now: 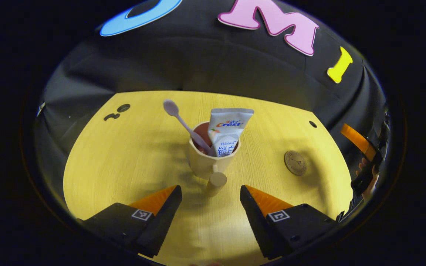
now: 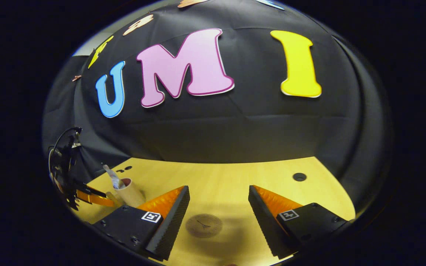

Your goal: Put the toothbrush and toothpaste on the desktop into the cup, then pick up the cup and place it on the coaster on the desktop.

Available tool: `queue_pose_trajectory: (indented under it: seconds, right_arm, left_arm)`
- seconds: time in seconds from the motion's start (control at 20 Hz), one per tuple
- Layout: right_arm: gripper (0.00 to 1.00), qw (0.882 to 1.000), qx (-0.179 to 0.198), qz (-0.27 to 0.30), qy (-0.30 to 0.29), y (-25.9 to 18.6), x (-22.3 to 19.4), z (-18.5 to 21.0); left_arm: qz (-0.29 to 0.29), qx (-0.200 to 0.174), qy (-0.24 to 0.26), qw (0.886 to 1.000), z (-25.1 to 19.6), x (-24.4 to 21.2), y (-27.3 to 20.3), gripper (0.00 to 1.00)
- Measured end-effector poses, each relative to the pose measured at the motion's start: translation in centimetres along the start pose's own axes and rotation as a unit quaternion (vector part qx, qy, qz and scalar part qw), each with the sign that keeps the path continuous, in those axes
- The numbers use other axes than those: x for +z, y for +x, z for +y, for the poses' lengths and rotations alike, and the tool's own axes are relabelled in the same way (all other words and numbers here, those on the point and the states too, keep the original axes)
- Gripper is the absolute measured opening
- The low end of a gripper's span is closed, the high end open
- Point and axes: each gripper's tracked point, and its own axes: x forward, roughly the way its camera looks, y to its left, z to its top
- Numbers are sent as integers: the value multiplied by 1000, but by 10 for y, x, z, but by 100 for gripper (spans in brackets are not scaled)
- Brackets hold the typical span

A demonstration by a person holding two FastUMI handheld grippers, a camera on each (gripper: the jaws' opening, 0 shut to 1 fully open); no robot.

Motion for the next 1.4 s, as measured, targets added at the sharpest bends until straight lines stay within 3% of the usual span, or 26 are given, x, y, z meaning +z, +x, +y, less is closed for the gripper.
queue_pose_trajectory:
  seconds: [0.3, 0.5, 0.7, 0.8, 0.95, 1.0, 1.05, 1.2, 1.3, 1.4]
  right_arm:
    - [98, 998, -49, 39, 22, -50, -33, -54]
    - [98, 989, -116, 57, 68, -95, -55, -88]
    - [98, 976, -169, 85, 108, -137, -82, -106]
    - [98, 974, -169, 87, 126, -144, -81, -105]
    - [98, 975, -168, 84, 123, -149, -74, -105]
    - [98, 975, -167, 85, 119, -152, -71, -106]
    - [98, 975, -165, 86, 118, -157, -70, -107]
    - [98, 973, -160, 100, 132, -168, -70, -102]
    - [98, 974, -162, 97, 127, -173, -66, -101]
    - [98, 975, -157, 101, 120, -176, -68, -98]
  left_arm:
    - [88, 36, 12, 995, 9, 0, 35, 98]
    - [117, 50, 23, 992, 11, 0, 49, 96]
    - [138, 52, 5, 989, 5, -2, 57, 76]
    - [146, 56, 6, 988, 5, -4, 61, 63]
    - [156, 75, 9, 985, 2, -8, 64, 35]
    - [158, 80, 11, 984, 3, -9, 64, 39]
    - [157, 82, 9, 984, 4, -8, 64, 33]
    - [145, 73, -12, 987, 0, -8, 64, 33]
    - [141, 56, -18, 988, -7, -9, 61, 36]
    - [136, 39, -21, 990, -14, -7, 58, 31]
